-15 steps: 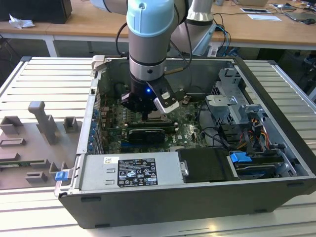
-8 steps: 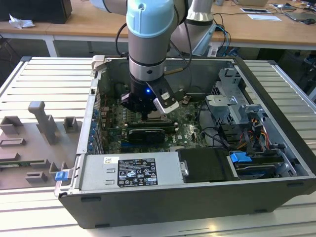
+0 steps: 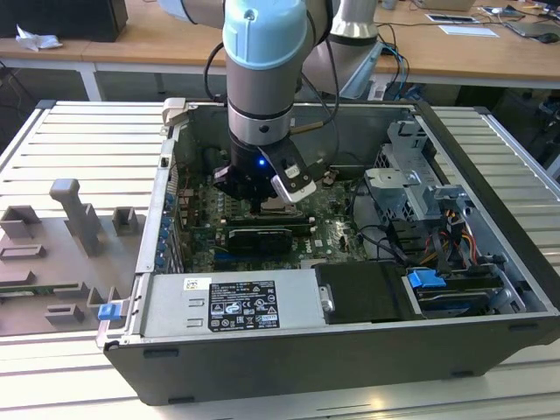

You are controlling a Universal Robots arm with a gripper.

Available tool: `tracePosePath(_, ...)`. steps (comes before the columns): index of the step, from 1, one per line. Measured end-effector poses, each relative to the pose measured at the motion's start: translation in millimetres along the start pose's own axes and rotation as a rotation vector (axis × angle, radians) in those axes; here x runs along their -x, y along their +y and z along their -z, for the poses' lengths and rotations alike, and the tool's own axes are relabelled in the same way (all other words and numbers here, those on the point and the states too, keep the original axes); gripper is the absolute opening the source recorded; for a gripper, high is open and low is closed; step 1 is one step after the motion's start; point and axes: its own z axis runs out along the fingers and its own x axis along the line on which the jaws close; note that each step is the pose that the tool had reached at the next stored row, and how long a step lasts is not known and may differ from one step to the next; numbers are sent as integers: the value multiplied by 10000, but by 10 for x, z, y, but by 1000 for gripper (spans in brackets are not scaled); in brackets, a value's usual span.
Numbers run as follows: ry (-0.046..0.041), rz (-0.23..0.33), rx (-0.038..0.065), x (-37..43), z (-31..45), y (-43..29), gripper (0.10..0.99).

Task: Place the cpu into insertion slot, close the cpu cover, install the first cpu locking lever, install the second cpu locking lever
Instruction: 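Install the second cpu locking lever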

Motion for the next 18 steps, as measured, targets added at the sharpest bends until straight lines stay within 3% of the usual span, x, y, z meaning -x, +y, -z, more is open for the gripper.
tracePosePath(4,-9,10,188,-9,1,-43,106)
tracePosePath(14,-13,141,378,-53,-85,-79,106)
tracePosePath(18,-42,145,640,-63,-124,-98,106)
